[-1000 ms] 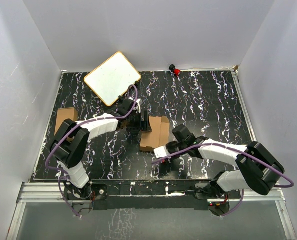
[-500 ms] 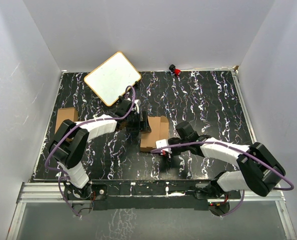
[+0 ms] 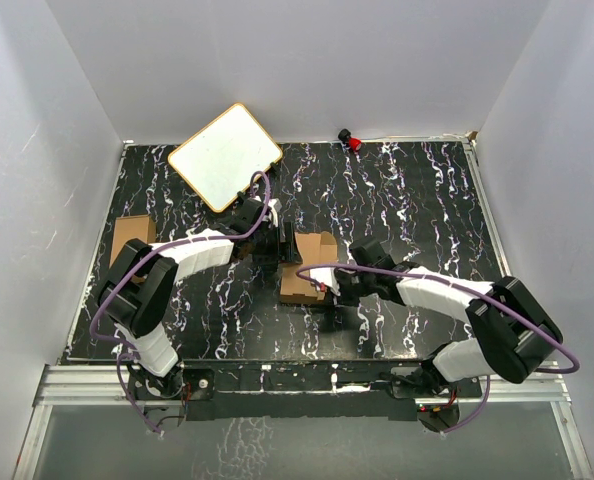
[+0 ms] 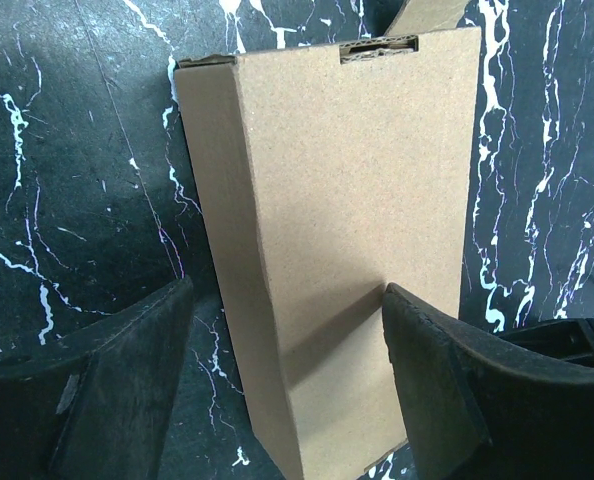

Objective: Fold the paper box

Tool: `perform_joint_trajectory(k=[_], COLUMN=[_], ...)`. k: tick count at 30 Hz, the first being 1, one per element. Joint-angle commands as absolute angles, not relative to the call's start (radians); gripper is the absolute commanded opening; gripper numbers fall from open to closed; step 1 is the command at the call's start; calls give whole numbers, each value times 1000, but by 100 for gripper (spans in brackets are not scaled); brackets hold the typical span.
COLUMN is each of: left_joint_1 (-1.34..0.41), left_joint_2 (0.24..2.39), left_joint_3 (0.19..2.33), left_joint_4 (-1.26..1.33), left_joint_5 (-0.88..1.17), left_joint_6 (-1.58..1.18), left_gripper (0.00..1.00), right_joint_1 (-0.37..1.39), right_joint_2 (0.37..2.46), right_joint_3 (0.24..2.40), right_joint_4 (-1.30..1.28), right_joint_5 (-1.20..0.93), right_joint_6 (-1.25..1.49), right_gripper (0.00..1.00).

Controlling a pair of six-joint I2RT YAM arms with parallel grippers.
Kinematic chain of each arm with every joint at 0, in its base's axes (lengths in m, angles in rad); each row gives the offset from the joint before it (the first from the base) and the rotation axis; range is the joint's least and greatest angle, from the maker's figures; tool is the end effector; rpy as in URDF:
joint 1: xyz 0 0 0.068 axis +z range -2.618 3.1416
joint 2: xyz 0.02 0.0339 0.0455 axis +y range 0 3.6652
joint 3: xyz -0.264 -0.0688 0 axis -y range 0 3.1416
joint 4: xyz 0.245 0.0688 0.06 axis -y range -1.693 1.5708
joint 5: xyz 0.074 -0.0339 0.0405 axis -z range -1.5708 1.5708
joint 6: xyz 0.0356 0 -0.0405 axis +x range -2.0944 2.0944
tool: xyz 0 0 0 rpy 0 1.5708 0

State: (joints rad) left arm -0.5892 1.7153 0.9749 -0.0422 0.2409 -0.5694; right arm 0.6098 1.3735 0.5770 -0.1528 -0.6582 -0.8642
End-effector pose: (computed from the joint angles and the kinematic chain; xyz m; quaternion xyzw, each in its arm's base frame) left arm 0.2915 -0.2051 0.1772 0.0552 0.9162 -0.3015 0.2583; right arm 0.1859 0.1564 0.1561 -0.6787 0.6008 0.2685 0.3261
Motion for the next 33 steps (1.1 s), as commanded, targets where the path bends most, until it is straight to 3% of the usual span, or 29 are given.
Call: perform_joint_trajectory(k=[1,17,33], left_joint_1=[-591,-590,-591], left_joint_2=[1714,1734,1765], left_joint_3=[949,966,983], left_joint_4=[-158,-163,-165], left_joint_5=[238,257,272], left_joint_6=[-537,-541,-561], left_gripper=[73,72,71], right_joint_1=[603,612,731], right_joint_2=[1390,1390,1467], right_joint_3=[624,673,817], right_joint_4=[-103,-109,-206], right_joint_5=[-659,-653,-535], right_joint_6=[-820,-734,-689], right_gripper=[8,8,8])
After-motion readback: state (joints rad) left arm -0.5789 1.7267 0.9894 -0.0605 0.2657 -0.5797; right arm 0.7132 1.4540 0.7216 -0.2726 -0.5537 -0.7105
